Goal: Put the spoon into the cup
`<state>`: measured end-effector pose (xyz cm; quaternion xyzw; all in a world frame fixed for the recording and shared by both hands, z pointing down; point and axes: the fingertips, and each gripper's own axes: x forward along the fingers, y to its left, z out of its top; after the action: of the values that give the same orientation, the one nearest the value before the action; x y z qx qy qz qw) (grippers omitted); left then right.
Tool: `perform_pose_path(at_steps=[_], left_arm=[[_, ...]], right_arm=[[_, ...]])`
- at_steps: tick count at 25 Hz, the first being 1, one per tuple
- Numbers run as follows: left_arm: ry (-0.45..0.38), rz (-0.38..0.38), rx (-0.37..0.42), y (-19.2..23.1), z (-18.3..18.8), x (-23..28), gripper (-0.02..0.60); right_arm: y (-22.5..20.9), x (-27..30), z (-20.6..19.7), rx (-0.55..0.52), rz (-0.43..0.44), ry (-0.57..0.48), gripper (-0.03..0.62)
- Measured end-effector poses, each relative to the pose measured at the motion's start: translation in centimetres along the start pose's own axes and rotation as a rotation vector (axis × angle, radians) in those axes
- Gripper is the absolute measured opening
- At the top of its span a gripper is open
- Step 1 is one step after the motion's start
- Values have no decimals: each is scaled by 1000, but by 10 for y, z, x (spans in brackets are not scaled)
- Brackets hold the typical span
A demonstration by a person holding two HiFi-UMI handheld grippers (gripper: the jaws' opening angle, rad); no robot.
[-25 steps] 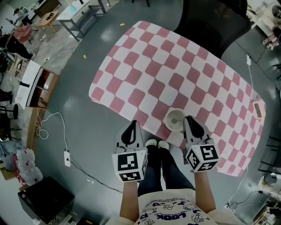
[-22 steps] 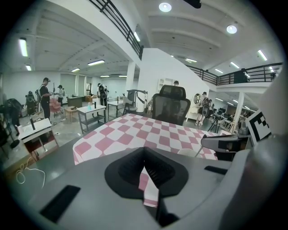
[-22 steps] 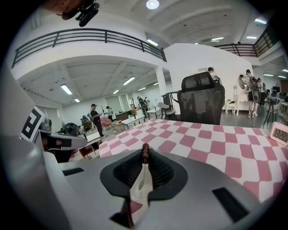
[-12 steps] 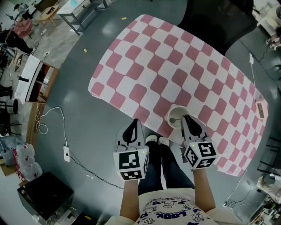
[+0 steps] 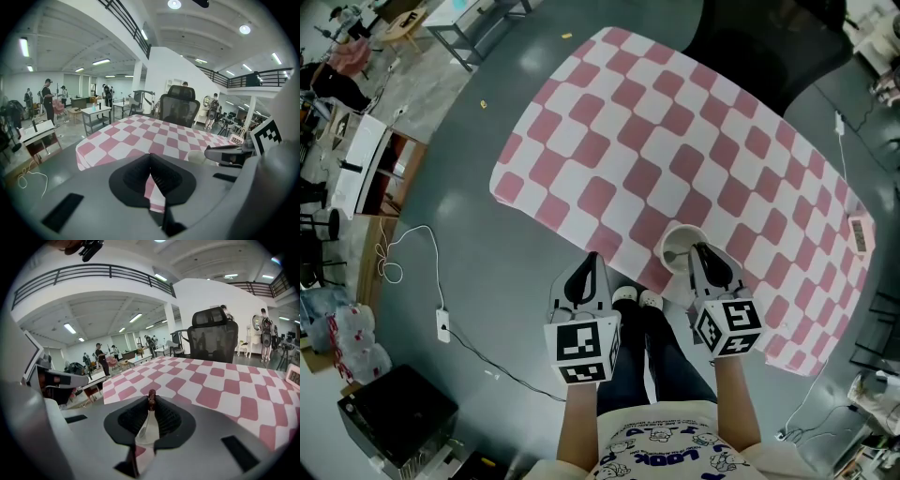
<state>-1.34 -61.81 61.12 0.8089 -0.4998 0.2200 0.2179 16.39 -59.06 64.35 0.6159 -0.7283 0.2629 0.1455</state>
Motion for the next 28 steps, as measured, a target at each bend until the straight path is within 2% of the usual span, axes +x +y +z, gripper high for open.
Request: perform_pose_path(at_steps=[6, 16, 20, 25, 28], left_arm=[[0, -8, 9, -4, 2, 1, 14], [2, -15, 15, -8, 2, 4, 14], [-1, -11, 14, -7, 2, 1, 14], [-11, 2, 7, -4, 5, -6, 14], [-23, 10, 4, -4, 12, -13, 14]], right_arm=[[-14, 1, -5, -102, -62, 17, 67], [-22, 2, -9, -122, -99, 15, 92], [-22, 2, -8, -126, -114, 15, 149], [-29, -5, 0, -111, -144, -3, 186], [-29, -16, 14, -108, -155, -36, 186]])
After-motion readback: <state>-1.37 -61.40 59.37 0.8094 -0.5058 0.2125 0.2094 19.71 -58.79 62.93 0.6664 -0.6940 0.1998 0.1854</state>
